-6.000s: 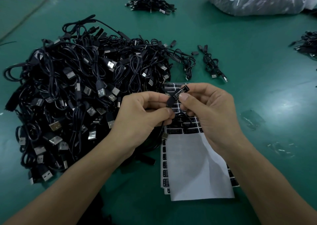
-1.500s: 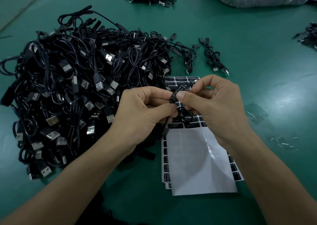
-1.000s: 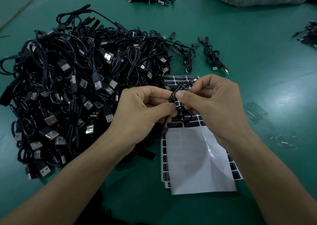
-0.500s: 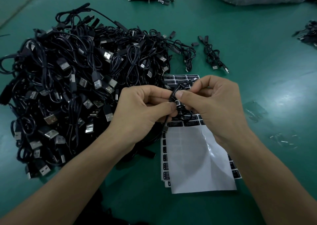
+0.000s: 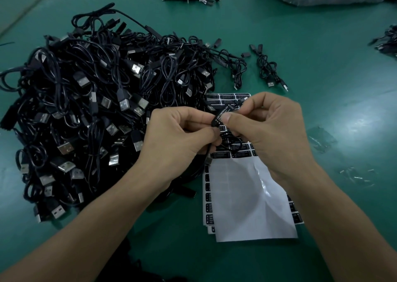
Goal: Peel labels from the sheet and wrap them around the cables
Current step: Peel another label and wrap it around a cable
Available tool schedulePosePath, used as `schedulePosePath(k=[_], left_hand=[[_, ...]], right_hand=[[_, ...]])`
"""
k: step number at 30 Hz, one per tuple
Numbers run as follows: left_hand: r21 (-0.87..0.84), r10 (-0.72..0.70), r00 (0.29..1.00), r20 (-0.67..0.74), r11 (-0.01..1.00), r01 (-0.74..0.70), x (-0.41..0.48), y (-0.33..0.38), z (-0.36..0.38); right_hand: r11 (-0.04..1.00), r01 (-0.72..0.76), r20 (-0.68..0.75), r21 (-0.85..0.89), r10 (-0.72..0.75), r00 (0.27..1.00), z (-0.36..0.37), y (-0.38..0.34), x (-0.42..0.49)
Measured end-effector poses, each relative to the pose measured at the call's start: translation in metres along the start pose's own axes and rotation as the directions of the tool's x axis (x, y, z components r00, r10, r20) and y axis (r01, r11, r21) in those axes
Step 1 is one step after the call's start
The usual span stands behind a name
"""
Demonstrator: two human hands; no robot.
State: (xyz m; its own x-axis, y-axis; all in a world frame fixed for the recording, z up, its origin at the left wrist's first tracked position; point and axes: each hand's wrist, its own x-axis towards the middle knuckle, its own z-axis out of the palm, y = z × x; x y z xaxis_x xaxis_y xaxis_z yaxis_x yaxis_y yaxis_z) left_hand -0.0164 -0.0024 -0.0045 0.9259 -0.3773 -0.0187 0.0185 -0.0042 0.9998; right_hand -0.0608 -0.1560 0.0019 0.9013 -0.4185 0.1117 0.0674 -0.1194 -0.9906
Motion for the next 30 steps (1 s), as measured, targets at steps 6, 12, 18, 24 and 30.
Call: schedulePosePath(k=[6, 12, 18, 24, 30], left_hand=[[-0.010, -0.012, 1.000, 0.002, 1.000, 0.012, 0.0007, -0.0014, -0.0009], [-0.001, -0.004, 1.000, 0.011, 1.000, 0.004, 0.0009, -0.0023, -0.0021], [0.004, 0.009, 1.000, 0.015, 1.000, -0.009, 0.0012, -0.0031, -0.0023], [0.016, 0.012, 1.000, 0.019, 1.000, -0.012, 0.0018, -0.0030, -0.0026], [0.001, 0.009, 1.000, 0.022, 1.000, -0.009, 0.0017, -0.0028, -0.0025]], right_hand=[[1.000, -0.011, 0.024, 0.024, 0.011, 1.000, 0.0002, 0.0010, 0.0006], [0.999, -0.027, 0.036, 0.036, 0.026, 0.999, 0.0007, 0.0006, 0.0006], [0.995, -0.053, 0.061, 0.085, 0.048, 0.997, 0.0007, -0.0015, 0.0003], [0.994, -0.062, 0.078, 0.093, 0.055, 0.995, 0.0012, -0.0028, 0.0000], [0.995, -0.069, 0.063, 0.073, 0.064, 0.996, 0.0011, -0.0031, 0.0000]])
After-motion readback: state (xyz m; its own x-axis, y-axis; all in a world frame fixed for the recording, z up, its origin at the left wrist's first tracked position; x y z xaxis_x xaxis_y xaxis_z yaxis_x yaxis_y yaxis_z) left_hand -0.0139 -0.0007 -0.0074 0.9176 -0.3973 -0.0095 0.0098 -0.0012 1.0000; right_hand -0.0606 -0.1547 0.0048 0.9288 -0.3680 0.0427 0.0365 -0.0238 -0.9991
